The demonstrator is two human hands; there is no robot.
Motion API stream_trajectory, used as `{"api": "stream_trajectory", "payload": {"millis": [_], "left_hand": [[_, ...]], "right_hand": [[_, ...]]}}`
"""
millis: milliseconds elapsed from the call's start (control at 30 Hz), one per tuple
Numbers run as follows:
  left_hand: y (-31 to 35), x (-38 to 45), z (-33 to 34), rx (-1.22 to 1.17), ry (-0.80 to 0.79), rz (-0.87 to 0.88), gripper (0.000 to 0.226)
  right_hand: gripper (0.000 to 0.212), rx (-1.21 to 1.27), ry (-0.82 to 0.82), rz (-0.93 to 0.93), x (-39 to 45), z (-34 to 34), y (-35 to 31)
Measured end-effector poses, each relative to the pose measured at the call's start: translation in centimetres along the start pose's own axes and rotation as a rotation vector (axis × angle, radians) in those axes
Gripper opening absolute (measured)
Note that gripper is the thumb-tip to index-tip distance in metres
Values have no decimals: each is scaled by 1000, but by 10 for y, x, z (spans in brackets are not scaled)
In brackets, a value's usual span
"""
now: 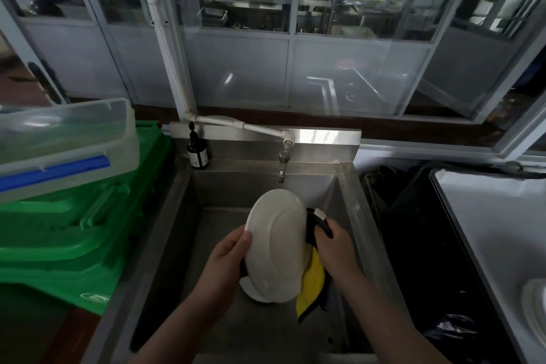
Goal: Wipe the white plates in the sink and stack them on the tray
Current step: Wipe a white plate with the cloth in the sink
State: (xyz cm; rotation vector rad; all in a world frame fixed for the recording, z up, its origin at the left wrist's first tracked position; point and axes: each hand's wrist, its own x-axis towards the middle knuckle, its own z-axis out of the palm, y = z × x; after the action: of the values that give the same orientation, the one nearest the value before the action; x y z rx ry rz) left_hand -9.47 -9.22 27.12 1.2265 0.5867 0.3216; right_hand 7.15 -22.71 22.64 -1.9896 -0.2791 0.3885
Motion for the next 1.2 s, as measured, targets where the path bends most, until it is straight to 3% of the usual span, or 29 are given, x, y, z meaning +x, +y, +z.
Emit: {"api": "stream_trajectory", "payload": {"millis": [300,600,967,1200], "left_hand": [[-5,3,4,-25,5,-56,32],[-6,6,9,1,-30,-72,31],[-4,8,9,27,-36,-69,30],[-7,12,7,-67,23,-89,32]], "right_hand": [[17,217,-53,393,2,-1,30],[13,42,31,-45,-17,4,6],[15,-59,-14,-281,-26,22,-24],[1,-102,-163,-463,-43,25,-46]]}}
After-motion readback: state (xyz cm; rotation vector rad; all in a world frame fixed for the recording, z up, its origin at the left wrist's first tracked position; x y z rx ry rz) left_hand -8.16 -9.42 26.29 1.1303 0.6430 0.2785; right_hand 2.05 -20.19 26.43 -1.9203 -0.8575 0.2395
